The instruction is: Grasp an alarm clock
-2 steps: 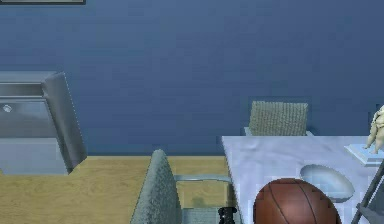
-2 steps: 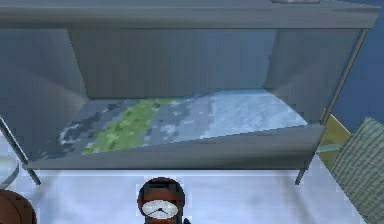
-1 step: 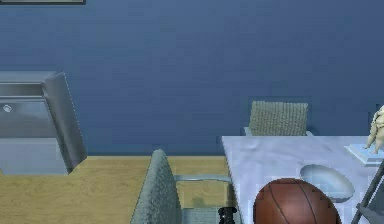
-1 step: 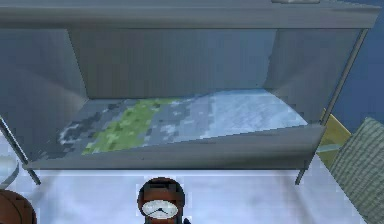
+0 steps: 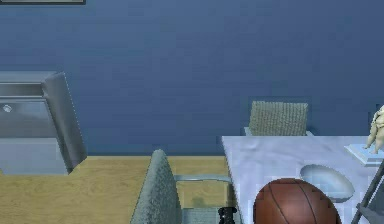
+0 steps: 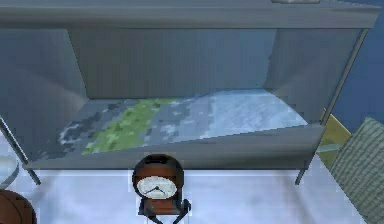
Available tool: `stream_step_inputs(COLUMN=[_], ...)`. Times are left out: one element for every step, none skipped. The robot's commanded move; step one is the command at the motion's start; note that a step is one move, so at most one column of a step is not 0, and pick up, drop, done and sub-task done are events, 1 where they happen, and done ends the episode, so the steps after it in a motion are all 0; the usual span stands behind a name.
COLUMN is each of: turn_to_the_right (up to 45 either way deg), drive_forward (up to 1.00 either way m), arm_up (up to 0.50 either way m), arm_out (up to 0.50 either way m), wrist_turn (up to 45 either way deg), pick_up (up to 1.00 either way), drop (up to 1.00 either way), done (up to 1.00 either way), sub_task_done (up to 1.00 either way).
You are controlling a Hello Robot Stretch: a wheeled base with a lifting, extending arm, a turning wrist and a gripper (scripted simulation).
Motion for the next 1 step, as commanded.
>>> stream_step_inputs(turn_to_the_right=[0.0], drive_forward=[0.0], arm_up=[0.0], arm_out=[0.0], wrist_turn=[0.0], pick_up=[0.0], drop=[0.0], done=[1.0], sub_task_done=[0.0])
